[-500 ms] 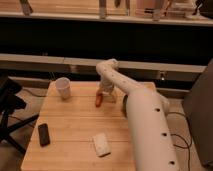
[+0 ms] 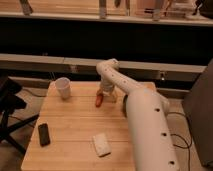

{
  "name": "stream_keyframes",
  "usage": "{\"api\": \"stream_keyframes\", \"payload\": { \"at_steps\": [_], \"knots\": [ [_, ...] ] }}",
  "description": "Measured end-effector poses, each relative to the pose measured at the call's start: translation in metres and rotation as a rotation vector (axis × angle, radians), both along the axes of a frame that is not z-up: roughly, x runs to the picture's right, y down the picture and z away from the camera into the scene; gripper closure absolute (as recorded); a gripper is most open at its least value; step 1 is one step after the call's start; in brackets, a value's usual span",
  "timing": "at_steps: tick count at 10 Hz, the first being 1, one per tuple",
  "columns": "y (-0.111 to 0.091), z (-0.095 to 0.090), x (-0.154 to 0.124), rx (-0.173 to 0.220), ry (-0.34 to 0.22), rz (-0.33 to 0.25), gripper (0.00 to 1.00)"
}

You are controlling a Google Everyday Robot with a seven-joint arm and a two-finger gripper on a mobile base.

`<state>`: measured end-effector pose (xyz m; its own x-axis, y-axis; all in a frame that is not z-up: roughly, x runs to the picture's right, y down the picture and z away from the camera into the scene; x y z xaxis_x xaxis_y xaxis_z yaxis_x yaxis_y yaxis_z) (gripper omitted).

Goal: Drag the pepper across the table

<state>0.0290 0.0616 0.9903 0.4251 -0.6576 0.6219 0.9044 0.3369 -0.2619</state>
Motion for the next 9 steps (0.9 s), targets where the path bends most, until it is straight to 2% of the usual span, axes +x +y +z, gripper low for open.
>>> {"api": "stream_keyframes", "payload": {
  "at_steps": [7,8,9],
  "knots": [
    [-0.002,-0.0017,0.0025,0.001,0.0,-0.001,0.32],
    [-0.0022,-0.002,0.0025,0.0,0.0,-0.002,0.3],
    [-0.0025,-0.0027,0.0028,0.0,0.0,-0.002,0.23]
  ]
}}
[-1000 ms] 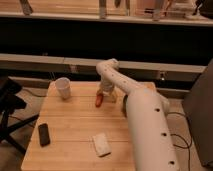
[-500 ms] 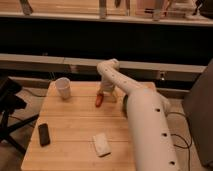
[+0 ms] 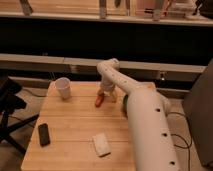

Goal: Drag the pepper across the table

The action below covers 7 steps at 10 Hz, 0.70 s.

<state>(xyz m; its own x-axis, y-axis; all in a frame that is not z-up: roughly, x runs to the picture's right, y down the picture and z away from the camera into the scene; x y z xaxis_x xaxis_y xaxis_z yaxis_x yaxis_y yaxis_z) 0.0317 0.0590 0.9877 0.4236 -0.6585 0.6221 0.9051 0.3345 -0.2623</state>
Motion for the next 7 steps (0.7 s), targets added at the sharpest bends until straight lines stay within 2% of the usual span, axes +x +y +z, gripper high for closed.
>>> {"api": "stream_keyframes", "payload": {
  "at_steps": [1,2,6,7],
  "knots": [
    [-0.0002,-0.0003,0.0001,0.0,0.0,0.0,0.21],
    [-0.0001,-0.0003,0.0,0.0,0.0,0.0,0.24],
    [0.0009,0.0,0.0054,-0.001,-0.002,-0.004,0.61],
    [-0.0008,-0.0009,0.0058,0.0,-0.001,-0.003,0.64]
  ]
}}
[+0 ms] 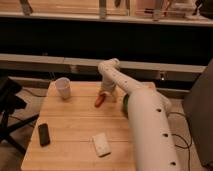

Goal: Drag the pepper across the table

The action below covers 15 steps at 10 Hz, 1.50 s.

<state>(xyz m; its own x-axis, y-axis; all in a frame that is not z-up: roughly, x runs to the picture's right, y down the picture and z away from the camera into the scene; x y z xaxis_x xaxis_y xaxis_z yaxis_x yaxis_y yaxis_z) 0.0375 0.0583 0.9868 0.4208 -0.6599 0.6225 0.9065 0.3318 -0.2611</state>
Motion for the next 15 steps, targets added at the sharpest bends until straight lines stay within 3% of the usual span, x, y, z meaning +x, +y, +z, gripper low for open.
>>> {"api": "stream_keyframes", "payload": {
  "at_steps": [2,3,7,8,12,15],
  "knots": [
    [-0.0018,-0.0031,0.0008,-0.002,0.001,-0.003,0.72],
    [-0.0022,-0.0037,0.0015,-0.002,0.002,-0.004,0.71],
    [0.0012,0.0003,0.008,-0.001,0.003,-0.007,0.5],
    [-0.0004,-0.0008,0.0083,0.001,0.003,-0.008,0.53],
    [-0.0009,-0.0023,0.0094,0.001,0.004,-0.01,0.93],
    [-0.0005,-0.0022,0.0101,0.001,0.007,-0.01,1.0]
  ]
}}
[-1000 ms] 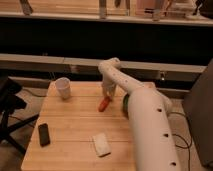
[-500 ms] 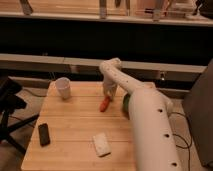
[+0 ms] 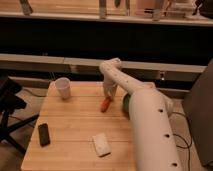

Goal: Drag the pepper across the table

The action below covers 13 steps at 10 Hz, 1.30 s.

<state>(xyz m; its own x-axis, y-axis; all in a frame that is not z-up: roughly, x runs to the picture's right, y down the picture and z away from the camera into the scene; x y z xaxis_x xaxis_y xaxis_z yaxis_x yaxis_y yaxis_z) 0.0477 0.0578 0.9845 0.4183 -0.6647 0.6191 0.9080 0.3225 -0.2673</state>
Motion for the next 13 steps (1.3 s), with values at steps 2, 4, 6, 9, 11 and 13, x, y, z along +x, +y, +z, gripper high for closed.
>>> {"api": "stream_keyframes", "payload": {
  "at_steps": [2,4,6,9,11,13],
  "knots": [
    [0.004,-0.0016,0.0033,0.0,0.005,-0.004,1.0],
    [0.0036,-0.0013,0.0036,0.0,0.006,0.0,1.0],
    [0.005,-0.0018,0.0033,0.003,0.006,-0.002,1.0],
    [0.0078,-0.004,0.003,0.0,0.007,-0.004,1.0],
    [0.0083,-0.0042,0.0029,-0.001,0.006,-0.004,1.0],
    [0.0083,-0.0048,0.0026,-0.002,0.006,-0.005,1.0]
  ]
}}
